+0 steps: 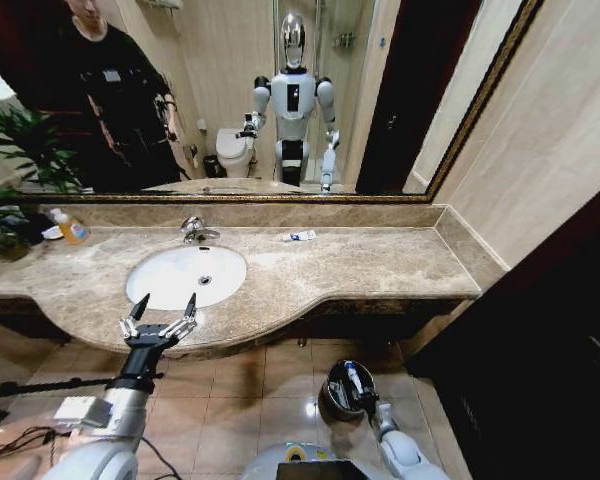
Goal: Pick up the trash from the sink and place it in the trash bin.
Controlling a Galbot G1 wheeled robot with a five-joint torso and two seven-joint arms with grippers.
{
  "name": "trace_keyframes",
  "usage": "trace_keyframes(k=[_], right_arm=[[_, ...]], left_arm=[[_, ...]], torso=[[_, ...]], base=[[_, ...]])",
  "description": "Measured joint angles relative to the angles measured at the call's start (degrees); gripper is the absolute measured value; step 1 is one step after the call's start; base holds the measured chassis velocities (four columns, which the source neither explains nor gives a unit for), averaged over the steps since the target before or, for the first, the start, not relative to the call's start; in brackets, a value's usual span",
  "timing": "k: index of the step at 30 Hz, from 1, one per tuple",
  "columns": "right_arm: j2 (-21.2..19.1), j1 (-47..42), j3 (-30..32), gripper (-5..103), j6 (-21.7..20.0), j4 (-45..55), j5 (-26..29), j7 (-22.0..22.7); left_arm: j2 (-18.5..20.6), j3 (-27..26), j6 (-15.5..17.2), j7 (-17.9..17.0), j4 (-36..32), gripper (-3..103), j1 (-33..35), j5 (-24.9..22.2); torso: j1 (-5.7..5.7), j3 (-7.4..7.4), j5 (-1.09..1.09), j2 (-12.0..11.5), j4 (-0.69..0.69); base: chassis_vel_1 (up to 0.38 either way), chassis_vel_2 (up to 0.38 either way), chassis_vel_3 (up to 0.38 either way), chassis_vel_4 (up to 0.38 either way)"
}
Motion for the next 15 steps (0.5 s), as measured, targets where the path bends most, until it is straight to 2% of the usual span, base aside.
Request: trace_keyframes(k=[4, 5, 7, 10, 15], right_arm=[[0.6, 1.4, -0.1, 24, 0.6, -2.3, -0.1, 0.0], [0.6, 1.7, -0.1, 21, 0.7, -2.8, -0.2, 0.0], [0.6, 2.1, -0.2, 25, 0.9, -3.5, -0.7, 0.0], [0.6, 2.8, -0.3, 41, 2.3, -5.1, -2.1, 0.1], [0.8, 3.0, -0.2, 51, 2.8, -5.2, -2.3, 0.7]], left_arm=[[0.0, 0.0, 0.0, 0.0, 0.0, 100, 0.0, 0.0], [0.0, 0.0, 0.0, 0.0, 0.0, 100, 0.0, 0.0], [0.0, 0.0, 0.0, 0.0, 0.0, 100, 0.0, 0.0], [0.0, 0.0, 0.0, 0.0, 0.0, 100, 0.0, 0.0], [0.0, 0.0, 0.0, 0.0, 0.0, 100, 0.0, 0.0]], torso=[[0.0, 0.0, 0.02, 0.0, 0.0], [0.0, 0.0, 0.02, 0.0, 0.0], [0.0, 0.0, 0.01, 0.0, 0.0], [0.0, 0.0, 0.01, 0.0, 0.0], [0.0, 0.0, 0.02, 0.0, 0.0]], base=[[0.0, 0.0, 0.0, 0.0], [0.0, 0.0, 0.0, 0.0], [0.0, 0.0, 0.0, 0.0], [0.0, 0.0, 0.0, 0.0], [0.0, 0.0, 0.0, 0.0]])
